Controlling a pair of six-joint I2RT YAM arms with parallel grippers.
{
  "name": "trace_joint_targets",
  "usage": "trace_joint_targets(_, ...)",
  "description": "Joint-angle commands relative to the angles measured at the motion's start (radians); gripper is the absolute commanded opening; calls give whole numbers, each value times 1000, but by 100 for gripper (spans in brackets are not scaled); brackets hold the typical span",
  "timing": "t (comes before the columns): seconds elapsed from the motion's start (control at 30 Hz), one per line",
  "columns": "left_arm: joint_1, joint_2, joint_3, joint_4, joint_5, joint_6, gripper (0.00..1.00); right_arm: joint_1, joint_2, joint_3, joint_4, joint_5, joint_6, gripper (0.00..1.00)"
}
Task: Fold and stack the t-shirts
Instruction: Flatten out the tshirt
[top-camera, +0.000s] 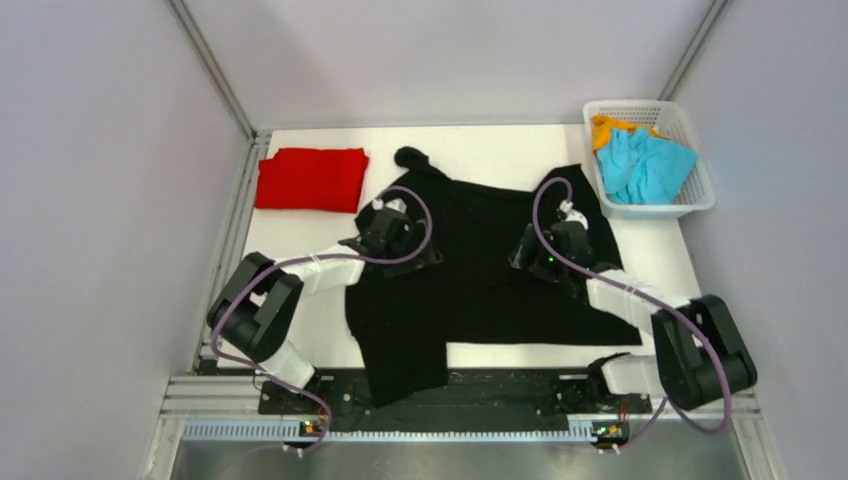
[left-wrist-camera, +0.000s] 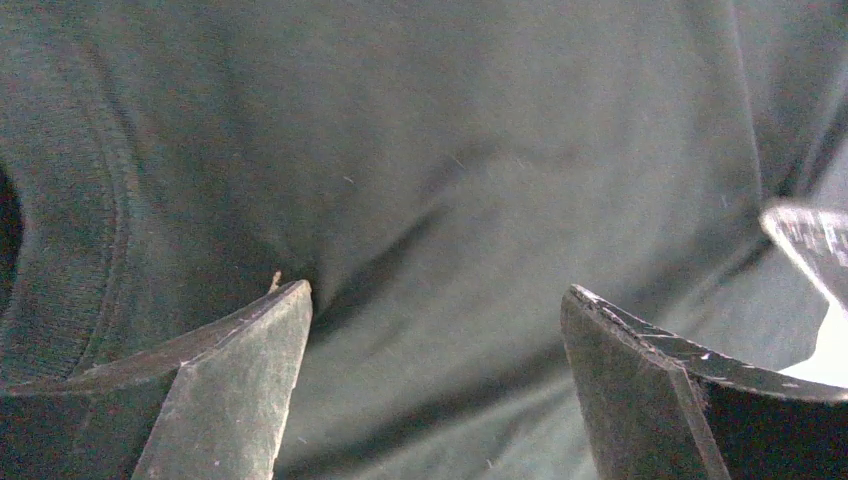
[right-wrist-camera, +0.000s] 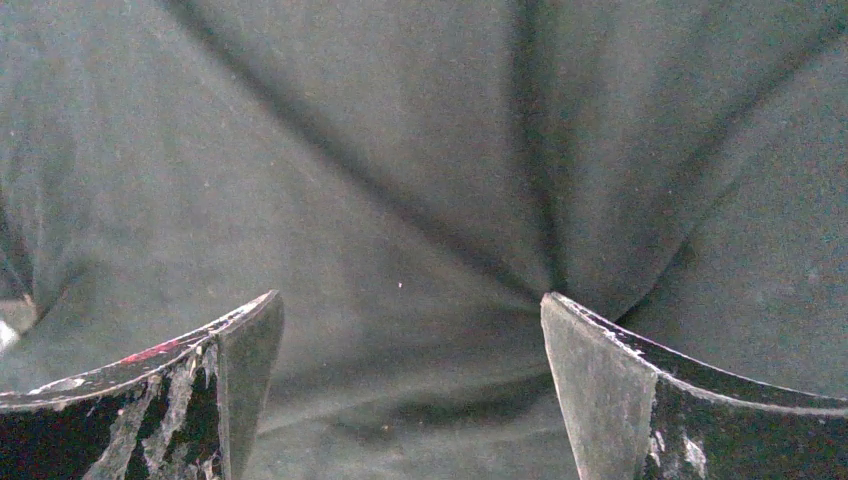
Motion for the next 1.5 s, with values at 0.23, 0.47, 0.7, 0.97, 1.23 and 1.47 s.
trace_joint_targets(0.23,-226,-70,153,-248,-159,6,99,-32,-211,-17,-285,5,-42,99)
trace_joint_targets(0.47,-33,-18,298,-297,-201,44,99,-33,-185,38,-265,10,-72,99)
trace_joint_targets(0.7,105,168,385,-233,-69,57,99,-33,-64,163,-193,29,-81,99)
trace_joint_targets(0.97,163,327,402,-82,88,23,99,-33,81,237,-140,37,-86,99)
trace_joint_targets(1.23,283,284,291,-184,-53,-32,99,-33,140,258,-151,92,-106,99)
trace_joint_targets(1.47,421,178,150,-156,-11,-38,99,-33,162,273,-141,103,-129,99)
